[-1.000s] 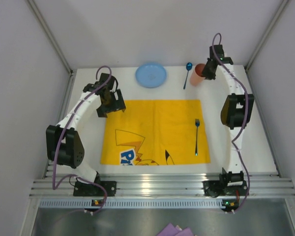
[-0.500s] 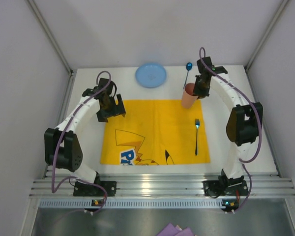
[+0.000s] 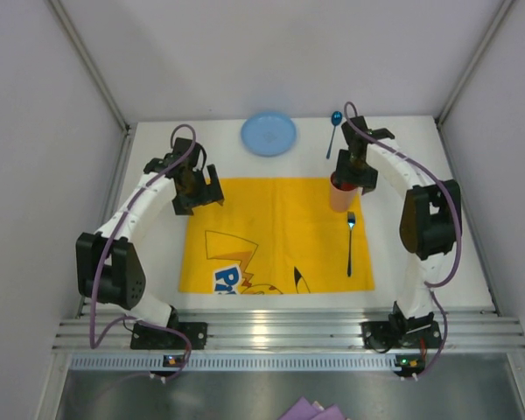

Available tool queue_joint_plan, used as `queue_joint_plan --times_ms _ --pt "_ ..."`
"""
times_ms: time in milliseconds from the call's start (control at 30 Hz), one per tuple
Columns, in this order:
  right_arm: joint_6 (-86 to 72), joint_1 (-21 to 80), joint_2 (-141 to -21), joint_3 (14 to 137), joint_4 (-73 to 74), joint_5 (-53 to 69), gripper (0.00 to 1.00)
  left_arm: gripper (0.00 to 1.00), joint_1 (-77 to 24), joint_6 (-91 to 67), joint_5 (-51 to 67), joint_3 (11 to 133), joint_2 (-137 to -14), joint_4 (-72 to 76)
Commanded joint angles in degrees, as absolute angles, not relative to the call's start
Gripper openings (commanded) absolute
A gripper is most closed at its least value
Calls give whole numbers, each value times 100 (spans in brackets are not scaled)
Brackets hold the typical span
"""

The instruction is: Set the dinner table for one person

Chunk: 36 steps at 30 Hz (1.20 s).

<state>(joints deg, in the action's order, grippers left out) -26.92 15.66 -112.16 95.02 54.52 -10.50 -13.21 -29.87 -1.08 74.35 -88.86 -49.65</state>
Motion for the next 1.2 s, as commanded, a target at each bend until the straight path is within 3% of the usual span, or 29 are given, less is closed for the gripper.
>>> queue_joint_plan --times_ms 0,167,500,667,767,900,1033,1167 --pt "-2619 1652 -11092 9501 5361 -1064 69 94 -1292 -2979 -70 7444 -8719 -4799" --pt "-2532 1652 -10916 9974 5580 -993 82 94 -1292 -2997 -35 7479 -8824 -4834" --pt "-2250 1529 -10872 12233 5977 -1335 84 93 -1292 -3032 -44 7664 -9149 -4939" --pt "-2048 1477 -11591 12137 4739 -978 83 93 -1292 -3059 -70 7910 -9386 -5080" --pt "-1951 1389 -12688 12987 4264 -285 81 93 -1292 -3085 -70 8216 -9562 -5220" --pt "-2309 1213 -13981 14035 3483 658 70 92 -1292 -3094 -166 8455 -9712 -5387" --pt "-2979 950 -14273 13720 2015 1212 36 92 -1292 -3076 -394 8578 -9835 -5537" --pt "-3304 844 -14905 14413 1531 1318 20 92 -1283 -3015 -703 8876 -9984 -5739"
